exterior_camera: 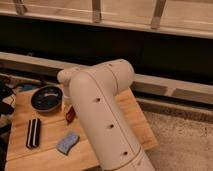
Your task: Place the pepper on the white sponge
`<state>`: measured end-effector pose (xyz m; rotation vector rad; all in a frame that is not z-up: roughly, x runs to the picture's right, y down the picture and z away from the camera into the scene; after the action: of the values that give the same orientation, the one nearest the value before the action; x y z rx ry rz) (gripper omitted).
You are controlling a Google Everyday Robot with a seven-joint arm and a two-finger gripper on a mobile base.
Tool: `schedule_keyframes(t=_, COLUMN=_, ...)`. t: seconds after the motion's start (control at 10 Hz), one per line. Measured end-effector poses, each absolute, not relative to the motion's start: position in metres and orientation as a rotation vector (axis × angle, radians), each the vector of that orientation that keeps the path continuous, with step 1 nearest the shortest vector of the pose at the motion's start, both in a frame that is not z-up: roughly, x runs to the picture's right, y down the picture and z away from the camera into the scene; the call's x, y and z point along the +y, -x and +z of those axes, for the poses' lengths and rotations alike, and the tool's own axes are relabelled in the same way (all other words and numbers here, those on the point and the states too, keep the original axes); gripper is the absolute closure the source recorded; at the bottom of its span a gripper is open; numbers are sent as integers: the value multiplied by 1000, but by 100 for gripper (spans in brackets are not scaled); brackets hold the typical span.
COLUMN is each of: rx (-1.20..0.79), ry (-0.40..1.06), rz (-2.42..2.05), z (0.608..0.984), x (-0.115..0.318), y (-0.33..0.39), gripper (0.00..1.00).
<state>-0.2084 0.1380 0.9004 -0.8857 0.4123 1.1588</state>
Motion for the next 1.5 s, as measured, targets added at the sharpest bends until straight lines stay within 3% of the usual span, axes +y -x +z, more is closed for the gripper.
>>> schedule_keyframes(t=0.3, rx=409, ry=894, rz=1157, z=897, x=138, y=212, gripper=91)
schedule_keyframes(t=0.7, rx=263, ry=929, rz=1145, z=872, x=124, y=216, gripper=92)
schedule_keyframes(t=1.1, rx=-77, ry=1026, rz=1066, z=797, x=88, y=225, gripper=92)
schedule_keyframes(t=1.5, rx=-5, ry=1007, rz=1075, z=776, x=90, y=220, gripper=92)
